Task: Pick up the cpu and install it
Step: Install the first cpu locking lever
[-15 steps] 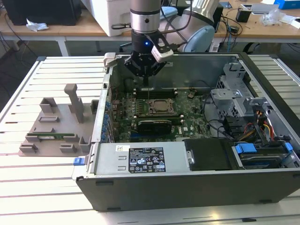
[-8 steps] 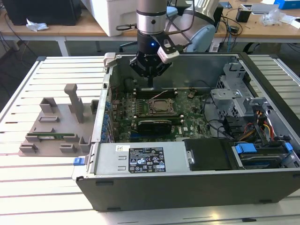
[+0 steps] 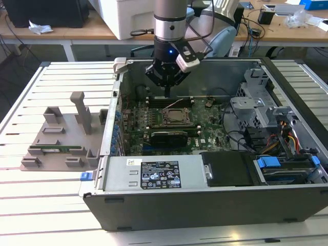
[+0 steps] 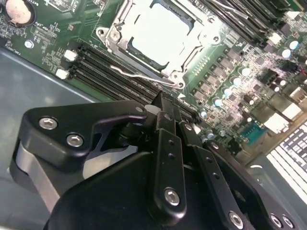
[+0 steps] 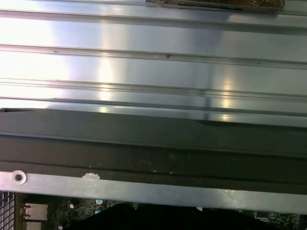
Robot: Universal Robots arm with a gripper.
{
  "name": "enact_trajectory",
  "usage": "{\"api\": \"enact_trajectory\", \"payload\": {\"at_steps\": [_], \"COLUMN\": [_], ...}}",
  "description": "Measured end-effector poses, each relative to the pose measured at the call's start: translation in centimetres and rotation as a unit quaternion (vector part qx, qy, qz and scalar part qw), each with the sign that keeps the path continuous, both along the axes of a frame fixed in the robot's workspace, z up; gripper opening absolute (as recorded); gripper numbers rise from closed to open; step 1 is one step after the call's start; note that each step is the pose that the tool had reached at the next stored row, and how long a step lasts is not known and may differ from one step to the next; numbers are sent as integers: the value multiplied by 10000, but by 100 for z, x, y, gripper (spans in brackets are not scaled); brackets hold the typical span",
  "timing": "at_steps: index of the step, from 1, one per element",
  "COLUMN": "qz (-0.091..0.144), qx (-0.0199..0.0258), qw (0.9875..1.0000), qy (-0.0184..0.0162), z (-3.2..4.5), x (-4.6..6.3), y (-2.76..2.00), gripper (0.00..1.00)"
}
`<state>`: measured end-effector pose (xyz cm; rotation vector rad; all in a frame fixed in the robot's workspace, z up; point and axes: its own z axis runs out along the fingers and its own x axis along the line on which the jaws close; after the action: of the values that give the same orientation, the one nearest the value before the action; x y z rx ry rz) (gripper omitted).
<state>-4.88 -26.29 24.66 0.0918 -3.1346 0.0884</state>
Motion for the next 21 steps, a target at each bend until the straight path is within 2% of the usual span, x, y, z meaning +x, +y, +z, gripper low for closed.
{"api": "enact_trajectory", "payload": {"at_steps": [2,4,5,6,7,11,16,21], "qz": [0,0,0,0,0,0,0,0], "qx": [10,108,184,314,350,357,356,357], "qw": [10000,9999,9998,9995,9994,9994,9994,9994], "qy": [3,2,3,3,2,2,3,2], "z": [-43,-47,-47,-48,-48,-58,-130,-170], "x": [3,3,3,4,4,3,4,-1], "y": [-22,-55,-75,-115,-130,-134,-134,-133], "gripper": [11,11,11,11,11,11,11,11]}}
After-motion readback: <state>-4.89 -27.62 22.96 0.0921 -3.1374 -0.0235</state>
